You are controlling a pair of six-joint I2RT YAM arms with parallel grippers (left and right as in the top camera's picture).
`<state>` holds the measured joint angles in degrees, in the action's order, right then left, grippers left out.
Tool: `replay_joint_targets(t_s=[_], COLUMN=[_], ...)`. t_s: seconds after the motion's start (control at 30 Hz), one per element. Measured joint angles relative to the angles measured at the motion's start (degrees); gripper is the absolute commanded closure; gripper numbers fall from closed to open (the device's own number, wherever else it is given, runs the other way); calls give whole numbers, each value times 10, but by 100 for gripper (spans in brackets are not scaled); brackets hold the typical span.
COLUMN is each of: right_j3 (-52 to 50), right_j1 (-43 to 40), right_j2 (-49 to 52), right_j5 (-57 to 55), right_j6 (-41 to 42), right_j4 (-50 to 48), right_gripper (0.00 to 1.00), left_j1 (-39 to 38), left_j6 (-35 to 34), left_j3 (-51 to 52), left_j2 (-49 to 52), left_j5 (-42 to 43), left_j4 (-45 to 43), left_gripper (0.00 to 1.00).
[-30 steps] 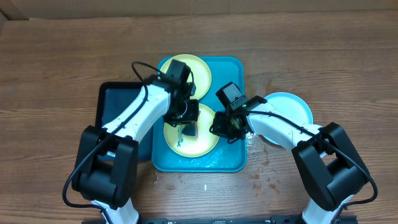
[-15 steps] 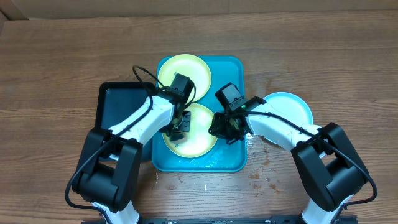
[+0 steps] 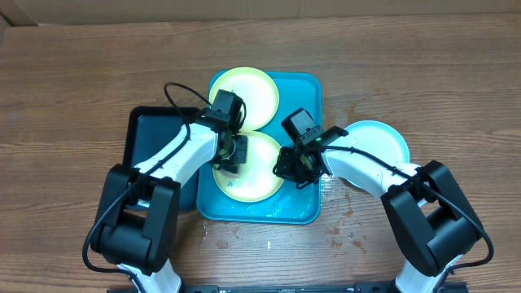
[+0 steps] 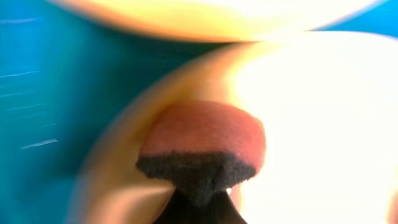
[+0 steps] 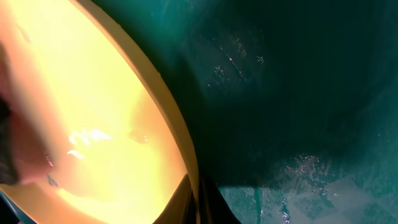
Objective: Clean dirty plates on tray and stack at the side
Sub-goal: 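Scrub the lower yellow plate with the sponge while right gripper holds it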
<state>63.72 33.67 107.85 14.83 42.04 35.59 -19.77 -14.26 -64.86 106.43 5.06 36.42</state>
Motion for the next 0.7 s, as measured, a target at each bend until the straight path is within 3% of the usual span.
replay_joint_targets(t_s=[0.13, 0.27, 0.47, 0.7], right_j3=[0, 0, 0, 0], right_j1=[0, 0, -2, -2], right_j2=[0, 0, 0, 0], right_j5=[0, 0, 3, 2], right_j6=[0, 0, 1, 1], right_j4=[0, 0, 3, 3], right_gripper=[96, 96, 96, 96], left_j1=[-20, -58, -61, -61], left_j6=[18, 34, 16, -69], left_j3=[0, 5, 7, -6], left_j2=[7, 11, 12, 9], left_j5=[145, 225, 213, 56], left_j4=[-7, -7, 5, 96], left_gripper=[96, 96, 96, 96])
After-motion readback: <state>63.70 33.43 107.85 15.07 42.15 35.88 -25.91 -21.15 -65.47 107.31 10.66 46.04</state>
